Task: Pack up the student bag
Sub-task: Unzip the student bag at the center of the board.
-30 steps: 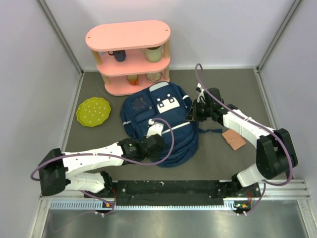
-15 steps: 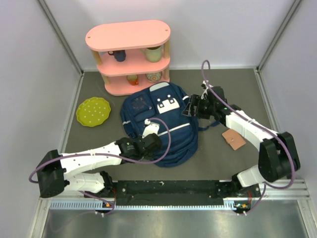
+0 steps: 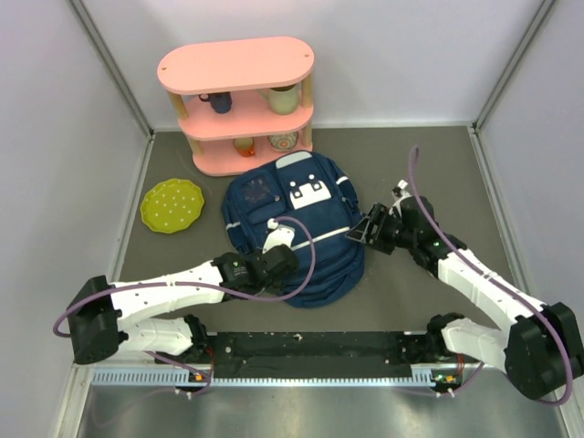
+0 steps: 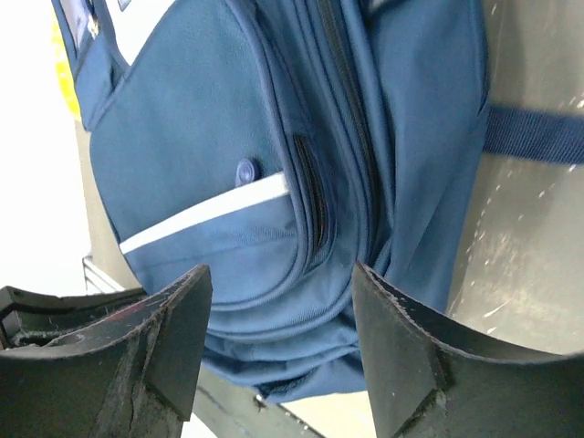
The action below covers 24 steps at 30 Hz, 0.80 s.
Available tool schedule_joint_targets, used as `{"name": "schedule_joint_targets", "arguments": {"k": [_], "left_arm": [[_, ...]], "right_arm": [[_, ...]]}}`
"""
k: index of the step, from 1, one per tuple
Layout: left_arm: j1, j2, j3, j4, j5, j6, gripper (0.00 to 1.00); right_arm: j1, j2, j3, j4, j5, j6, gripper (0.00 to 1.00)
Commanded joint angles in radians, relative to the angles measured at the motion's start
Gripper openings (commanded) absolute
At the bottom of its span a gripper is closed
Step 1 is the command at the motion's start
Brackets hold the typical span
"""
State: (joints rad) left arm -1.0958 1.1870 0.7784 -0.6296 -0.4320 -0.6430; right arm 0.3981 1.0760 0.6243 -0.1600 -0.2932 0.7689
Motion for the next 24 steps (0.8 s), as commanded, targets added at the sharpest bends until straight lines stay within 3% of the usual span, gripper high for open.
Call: {"name": "schedule_joint_targets", "arguments": {"k": [1,8,13,24], "left_arm": [[0.008,-0.01,0.041,0.041,-0.016,0.02,0.0],[0.008,-0.009,0.038,0.042,-0.011,0.013,0.0],[0.008,-0.006,0.044,0.047,-0.005,0.008,0.0],[0.01,-0.01,0.042,0.042,-0.008,0.006,0.0]], "right_arm": [[0.033,-0.007,-0.029,0.129,-0.055,0.101,0.59],[0.057,0.047,-0.035,0.221,-0.086,0.139,0.5],[0.094,0.056,-0.037,0.206,-0.02,0.17,0.52],[0.104,-0.105,-0.038,0.042,0.166,0.109,0.56]]}}
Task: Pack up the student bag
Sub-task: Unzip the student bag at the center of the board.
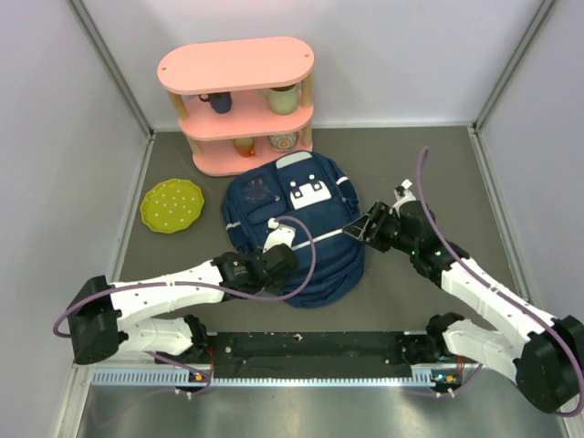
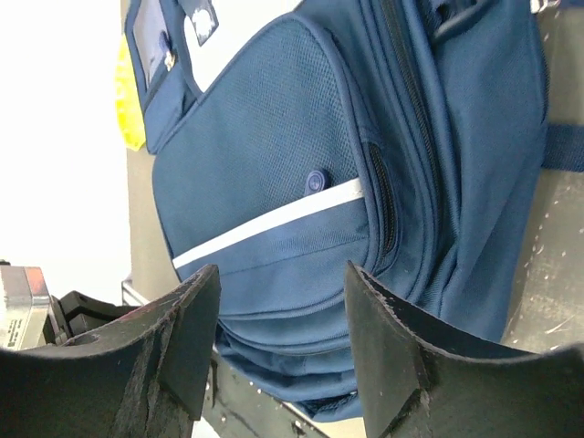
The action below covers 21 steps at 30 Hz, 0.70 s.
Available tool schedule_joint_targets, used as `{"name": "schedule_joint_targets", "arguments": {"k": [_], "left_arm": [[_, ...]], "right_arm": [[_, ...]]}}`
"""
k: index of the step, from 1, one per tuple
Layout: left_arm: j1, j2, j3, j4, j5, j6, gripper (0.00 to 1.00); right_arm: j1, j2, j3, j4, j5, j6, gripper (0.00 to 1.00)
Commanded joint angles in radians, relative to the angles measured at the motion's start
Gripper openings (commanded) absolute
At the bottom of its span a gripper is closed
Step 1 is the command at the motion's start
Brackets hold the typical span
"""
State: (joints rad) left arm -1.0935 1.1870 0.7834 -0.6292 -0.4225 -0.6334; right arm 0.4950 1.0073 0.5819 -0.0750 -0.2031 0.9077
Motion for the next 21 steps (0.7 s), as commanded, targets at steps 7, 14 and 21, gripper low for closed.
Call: {"name": "schedule_joint_targets", "arguments": {"k": [7,14,21], "left_arm": [[0.006,-0.012,0.031,0.057,-0.019,-0.008,0.0],[0.006,-0.012,0.051,0.054,-0.018,-0.003,0.0],[0.007,-0.013,0.053,0.066,-0.032,0.015,0.0]], "right_arm": [[0.007,0.054,-0.001,-0.011,0.01,-0.015,0.55],[0.008,0.14,-0.007,0.067,-0.034,0.0,0.52],[0.008,0.205,0.018,0.141,-0.078,-0.001,0.26]]}}
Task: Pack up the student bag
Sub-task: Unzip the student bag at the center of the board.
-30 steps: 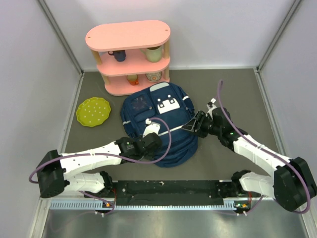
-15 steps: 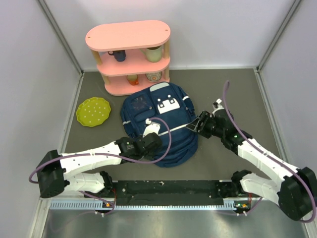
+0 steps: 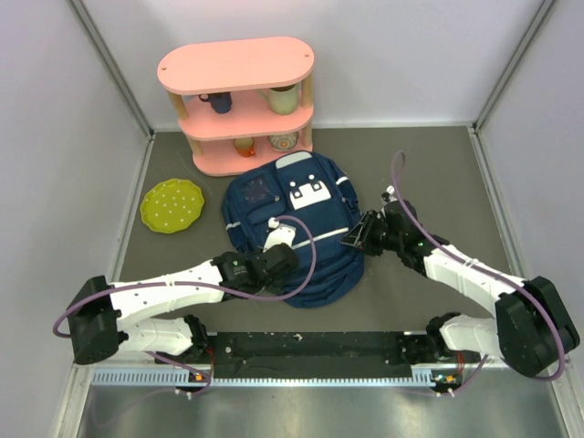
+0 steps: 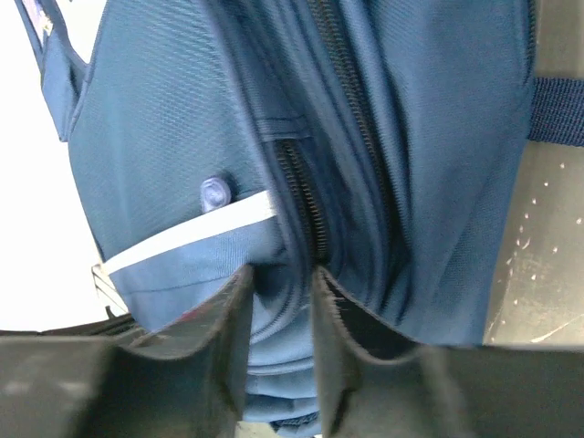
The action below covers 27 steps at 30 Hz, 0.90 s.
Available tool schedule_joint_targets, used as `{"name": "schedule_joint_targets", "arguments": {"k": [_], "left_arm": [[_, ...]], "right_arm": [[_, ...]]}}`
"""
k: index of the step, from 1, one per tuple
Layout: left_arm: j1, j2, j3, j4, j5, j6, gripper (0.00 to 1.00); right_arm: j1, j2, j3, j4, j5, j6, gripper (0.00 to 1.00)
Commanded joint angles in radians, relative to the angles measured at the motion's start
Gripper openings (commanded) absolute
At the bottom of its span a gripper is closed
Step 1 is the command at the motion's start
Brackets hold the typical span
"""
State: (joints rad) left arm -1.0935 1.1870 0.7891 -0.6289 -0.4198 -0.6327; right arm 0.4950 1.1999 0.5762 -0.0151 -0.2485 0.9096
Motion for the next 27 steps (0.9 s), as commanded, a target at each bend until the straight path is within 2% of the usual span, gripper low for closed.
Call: {"name": "schedule_joint_targets", "arguments": {"k": [1,3,10,14,20,27], "left_arm": [[0.007,-0.012,0.048,0.063,-0.039,0.022,0.0],[0.009,-0.021,0.041,0.058,-0.051,0.036,0.0],[0.059,-0.033,0.032,-0.028,-0.149,0.08,0.0],[0.139,-0.036,0.029,-0.067,-0.174,0.099,0.0],[0.208,-0.015,0.036,-0.106,-0.197,0.059,0.0],[0.23,-0.004,0.059,-0.127,-0.223,0.028,0.0]], "right_arm": [[0.008,0.013,0.028,0.073,-0.015,-0.008,0.19],[0.008,0.02,0.051,0.06,0.009,-0.024,0.0],[-0.001,0.055,0.143,-0.02,0.051,-0.087,0.0],[-0.012,0.07,0.168,-0.034,0.061,-0.101,0.0],[-0.03,0.075,0.177,-0.048,0.071,-0.113,0.0],[-0.035,0.082,0.189,-0.051,0.055,-0.121,0.0]]}}
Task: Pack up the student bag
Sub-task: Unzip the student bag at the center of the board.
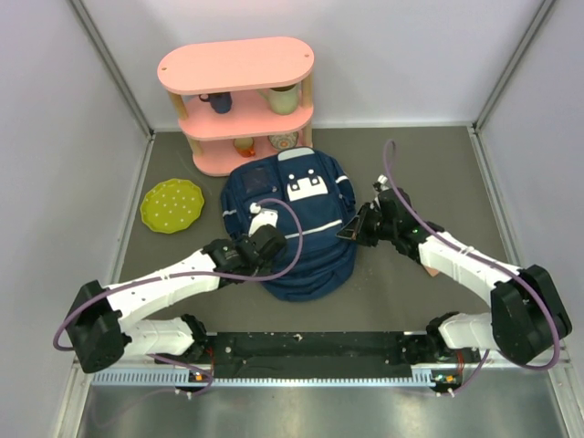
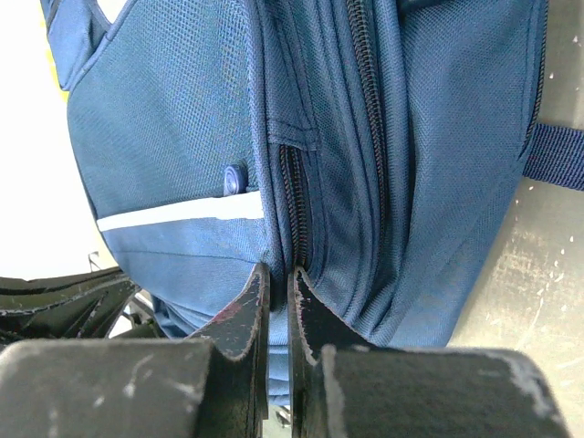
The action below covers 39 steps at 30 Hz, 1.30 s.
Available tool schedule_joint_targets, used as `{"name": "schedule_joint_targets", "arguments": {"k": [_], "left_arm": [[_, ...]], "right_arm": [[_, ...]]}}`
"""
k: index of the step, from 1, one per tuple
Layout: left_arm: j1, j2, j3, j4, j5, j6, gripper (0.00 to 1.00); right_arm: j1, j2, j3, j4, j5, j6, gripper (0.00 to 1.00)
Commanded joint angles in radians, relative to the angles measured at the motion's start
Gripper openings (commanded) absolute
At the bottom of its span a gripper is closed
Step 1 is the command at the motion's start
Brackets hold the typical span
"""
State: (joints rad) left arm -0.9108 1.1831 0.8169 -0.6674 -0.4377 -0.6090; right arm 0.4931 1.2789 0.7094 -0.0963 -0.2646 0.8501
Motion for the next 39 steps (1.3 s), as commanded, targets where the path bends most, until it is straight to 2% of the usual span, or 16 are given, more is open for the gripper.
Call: {"name": "schedule_joint_targets", "arguments": {"k": [1,5,10,19,20,22,23,24,25,26,27,28,31,32,35,39], "left_arm": [[0.05,-0.003,0.034,-0.109,-0.243,0.0,0.0],[0.085,0.013,0.05,-0.142,-0.311,-0.003,0.0],[0.11,0.042,0.07,-0.135,-0.309,-0.003,0.0],[0.181,-0.017,0.021,0.035,-0.09,0.077,0.02],[0.181,-0.02,0.024,0.035,-0.078,0.069,0.16],[0.182,-0.042,0.025,0.022,-0.07,0.052,0.38],[0.181,-0.054,0.03,0.016,-0.07,0.043,0.58],[0.182,-0.065,0.034,0.005,-0.073,0.035,0.65],[0.182,-0.094,0.041,-0.027,-0.094,0.025,0.72],[0.182,-0.106,0.054,-0.041,-0.105,0.005,0.8],[0.184,-0.121,0.06,-0.058,-0.117,-0.003,0.99],[0.187,-0.144,0.071,-0.092,-0.139,-0.011,0.99],[0.185,-0.189,0.103,-0.115,-0.151,-0.017,0.99],[0.185,-0.201,0.113,-0.109,-0.141,-0.009,0.99],[0.185,-0.227,0.119,-0.071,-0.09,0.011,0.99],[0.187,-0.234,0.113,0.017,0.02,0.049,0.99]], "right_arm": [[-0.036,0.004,0.061,0.03,0.071,-0.062,0.0],[-0.057,-0.007,0.061,0.023,0.064,-0.063,0.0],[-0.071,-0.007,0.068,0.024,0.045,-0.069,0.0],[-0.076,-0.007,0.079,0.033,0.008,-0.078,0.0],[-0.076,-0.006,0.081,0.04,-0.02,-0.083,0.0],[-0.077,-0.007,0.079,0.056,-0.05,-0.085,0.0],[-0.076,-0.009,0.079,0.056,-0.064,-0.085,0.02],[-0.077,-0.012,0.081,0.053,-0.064,-0.088,0.1],[-0.076,-0.016,0.082,0.021,-0.053,-0.091,0.26],[-0.077,-0.042,0.081,0.003,-0.01,-0.101,0.33],[-0.08,-0.056,0.079,-0.019,0.019,-0.111,0.42],[-0.083,-0.078,0.075,-0.051,0.053,-0.118,0.64],[-0.117,-0.183,0.055,-0.157,0.197,-0.141,0.86],[-0.132,-0.209,0.05,-0.214,0.287,-0.149,0.87],[-0.223,-0.306,0.027,-0.316,0.424,-0.154,0.91],[-0.434,-0.334,-0.005,-0.4,0.456,-0.143,0.93]]}}
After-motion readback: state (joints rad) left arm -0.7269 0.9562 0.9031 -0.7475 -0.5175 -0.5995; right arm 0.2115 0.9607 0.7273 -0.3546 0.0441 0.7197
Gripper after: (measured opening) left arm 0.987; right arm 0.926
